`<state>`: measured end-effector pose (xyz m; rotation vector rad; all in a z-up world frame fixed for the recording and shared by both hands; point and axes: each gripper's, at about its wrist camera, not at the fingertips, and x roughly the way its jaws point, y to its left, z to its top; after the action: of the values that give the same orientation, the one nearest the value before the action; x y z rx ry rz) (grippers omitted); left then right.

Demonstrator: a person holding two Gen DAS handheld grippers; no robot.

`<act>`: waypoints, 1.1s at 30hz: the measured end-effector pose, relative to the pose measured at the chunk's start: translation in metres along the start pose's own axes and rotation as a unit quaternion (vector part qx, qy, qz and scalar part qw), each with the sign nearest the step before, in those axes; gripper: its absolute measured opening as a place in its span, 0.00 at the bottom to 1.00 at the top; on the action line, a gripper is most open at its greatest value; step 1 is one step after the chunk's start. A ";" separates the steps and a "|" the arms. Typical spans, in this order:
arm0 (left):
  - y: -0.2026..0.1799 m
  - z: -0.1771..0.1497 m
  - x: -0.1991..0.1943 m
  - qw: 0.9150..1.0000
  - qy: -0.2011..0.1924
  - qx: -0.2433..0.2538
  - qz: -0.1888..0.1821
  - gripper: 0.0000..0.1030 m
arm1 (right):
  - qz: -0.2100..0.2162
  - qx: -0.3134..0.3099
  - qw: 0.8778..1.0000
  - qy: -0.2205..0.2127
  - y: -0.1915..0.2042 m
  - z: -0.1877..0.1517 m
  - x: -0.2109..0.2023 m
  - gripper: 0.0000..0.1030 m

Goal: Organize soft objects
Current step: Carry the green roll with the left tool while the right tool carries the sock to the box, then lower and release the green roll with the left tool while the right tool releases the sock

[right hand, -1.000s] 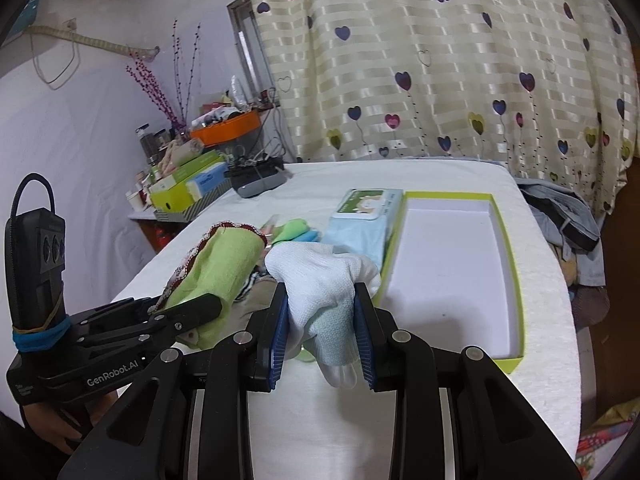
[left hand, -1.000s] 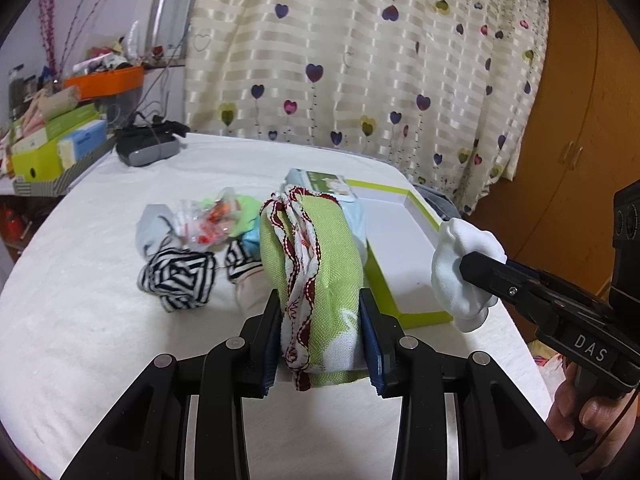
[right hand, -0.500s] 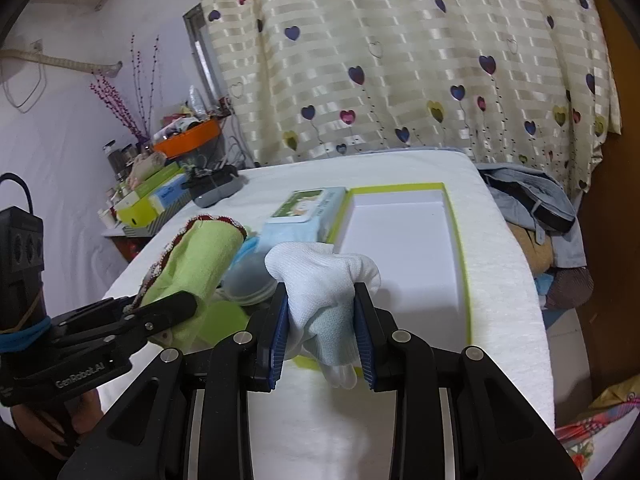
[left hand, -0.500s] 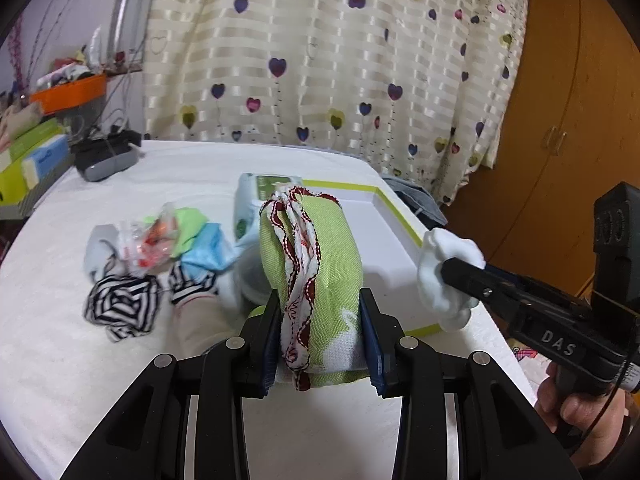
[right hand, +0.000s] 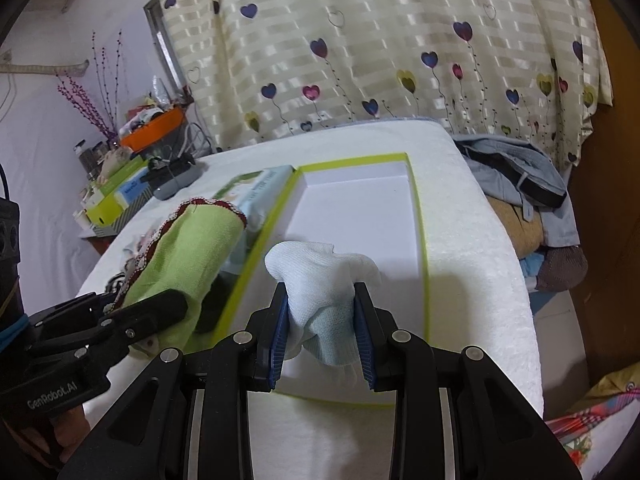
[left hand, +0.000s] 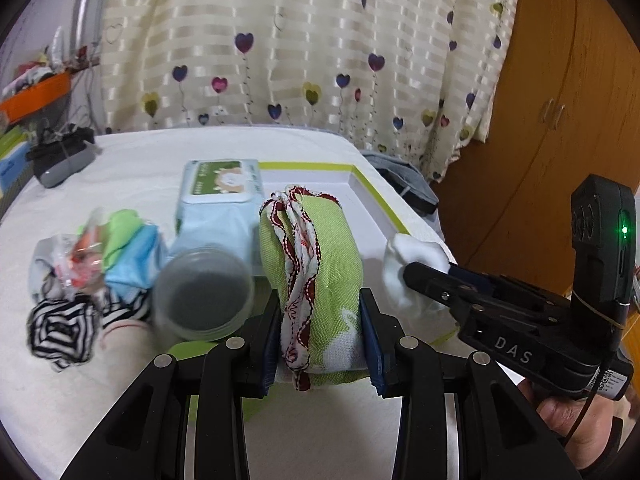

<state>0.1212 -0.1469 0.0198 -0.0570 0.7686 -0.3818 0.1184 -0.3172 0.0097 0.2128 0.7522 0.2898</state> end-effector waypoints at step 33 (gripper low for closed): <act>-0.016 0.003 0.031 1.000 0.018 0.013 -0.007 0.42 | -0.055 -0.011 0.998 0.001 -0.013 0.002 -0.002 0.47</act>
<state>0.1381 -0.1732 0.0040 -0.0320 0.7997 -0.4072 0.1204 -0.3306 0.0087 0.1503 0.7587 0.1930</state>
